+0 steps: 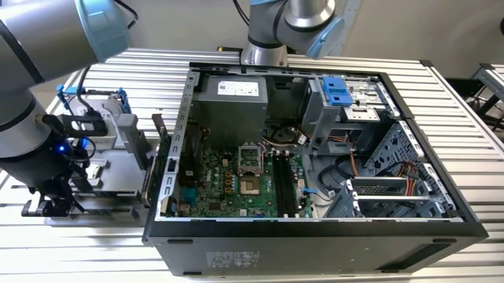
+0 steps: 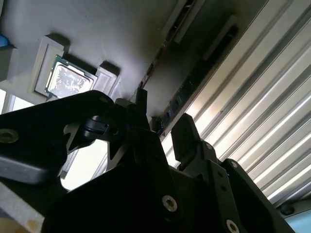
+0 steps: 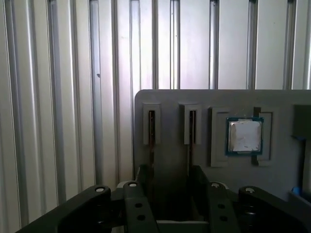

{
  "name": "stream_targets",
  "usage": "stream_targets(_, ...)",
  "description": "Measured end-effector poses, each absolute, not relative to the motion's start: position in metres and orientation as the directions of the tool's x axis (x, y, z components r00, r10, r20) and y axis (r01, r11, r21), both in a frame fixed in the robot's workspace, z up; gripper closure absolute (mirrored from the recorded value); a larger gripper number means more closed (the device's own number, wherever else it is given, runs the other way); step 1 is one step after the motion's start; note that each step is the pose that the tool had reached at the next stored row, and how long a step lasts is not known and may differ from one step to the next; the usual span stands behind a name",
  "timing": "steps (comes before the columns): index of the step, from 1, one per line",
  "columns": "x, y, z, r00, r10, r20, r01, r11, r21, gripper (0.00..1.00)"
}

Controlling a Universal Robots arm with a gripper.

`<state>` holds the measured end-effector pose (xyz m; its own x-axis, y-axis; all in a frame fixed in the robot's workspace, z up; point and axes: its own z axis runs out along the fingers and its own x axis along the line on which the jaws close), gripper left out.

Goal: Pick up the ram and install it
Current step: 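Pick up the ram and move it above insertion slot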

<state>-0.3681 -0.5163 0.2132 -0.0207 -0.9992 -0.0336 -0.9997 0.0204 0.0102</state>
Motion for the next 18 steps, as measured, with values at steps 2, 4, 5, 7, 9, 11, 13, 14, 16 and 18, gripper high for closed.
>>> stream_targets(2, -0.368, -0.52, 0.212, -0.021, -0.999, -0.034, -1.0, 0.02, 0.01, 0.0)
stream_targets(4, -0.368, -0.523, 0.21, -0.021, -0.999, -0.034, -1.0, 0.02, 0.01, 0.0)
stream_targets(5, -0.368, -0.524, 0.209, -0.021, -0.999, -0.034, -1.0, 0.02, 0.01, 0.0)
stream_targets(7, -0.368, -0.524, 0.206, -0.021, -0.999, -0.034, -1.0, 0.02, 0.01, 0.0)
stream_targets(9, -0.368, -0.524, 0.202, -0.021, -0.999, -0.034, -1.0, 0.02, 0.01, 0.0)
stream_targets(11, -0.368, -0.524, 0.2, -0.021, -0.999, -0.034, -1.0, 0.02, 0.011, 0.0)
stream_targets(13, -0.368, -0.524, 0.198, -0.021, -0.999, -0.034, -1.0, 0.02, 0.011, 0.0)
stream_targets(14, -0.368, -0.524, 0.198, -0.021, -0.999, -0.033, -1.0, 0.02, 0.011, 0.0)
stream_targets(16, -0.368, -0.524, 0.197, -0.021, -0.999, -0.034, -1.0, 0.02, 0.011, 0.0)
stream_targets(18, -0.369, -0.525, 0.196, -0.021, -0.999, -0.034, -1.0, 0.02, 0.01, 0.0)
